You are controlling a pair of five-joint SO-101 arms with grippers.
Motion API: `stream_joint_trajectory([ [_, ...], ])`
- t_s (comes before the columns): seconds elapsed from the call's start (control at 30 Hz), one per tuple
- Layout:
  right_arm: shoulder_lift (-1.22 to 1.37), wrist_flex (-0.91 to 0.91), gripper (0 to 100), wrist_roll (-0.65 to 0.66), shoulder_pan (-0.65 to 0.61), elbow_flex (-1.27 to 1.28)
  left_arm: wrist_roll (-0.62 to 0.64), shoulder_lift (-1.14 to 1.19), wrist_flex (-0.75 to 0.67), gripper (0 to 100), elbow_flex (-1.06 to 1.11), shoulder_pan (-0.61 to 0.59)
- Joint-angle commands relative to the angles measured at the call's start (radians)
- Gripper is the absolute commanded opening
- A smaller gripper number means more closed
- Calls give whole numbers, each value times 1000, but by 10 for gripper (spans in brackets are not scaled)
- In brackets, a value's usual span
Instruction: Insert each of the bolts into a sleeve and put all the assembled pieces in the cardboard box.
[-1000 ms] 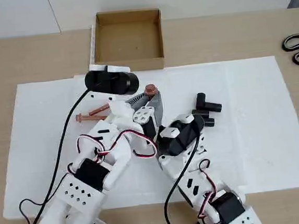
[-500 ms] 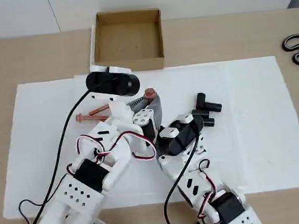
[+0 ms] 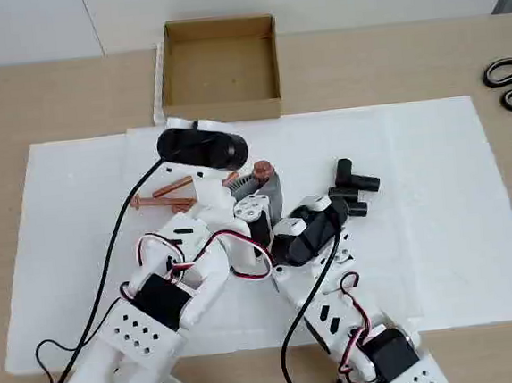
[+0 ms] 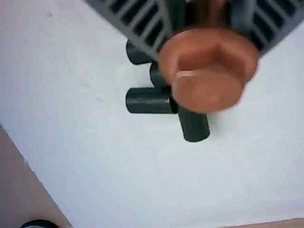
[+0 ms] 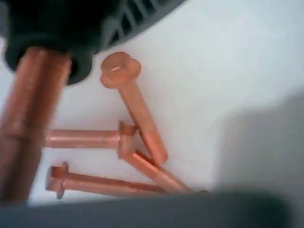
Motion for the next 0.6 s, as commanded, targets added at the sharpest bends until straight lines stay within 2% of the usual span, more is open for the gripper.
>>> stream_joint_trajectory([
  [0.0, -15, -8, 4, -8, 1, -9, -5, -28, 21, 5, -1, 8],
  [0.57, -15, -8, 4, -8, 1, -9, -6, -23, 129, 5, 4, 11],
])
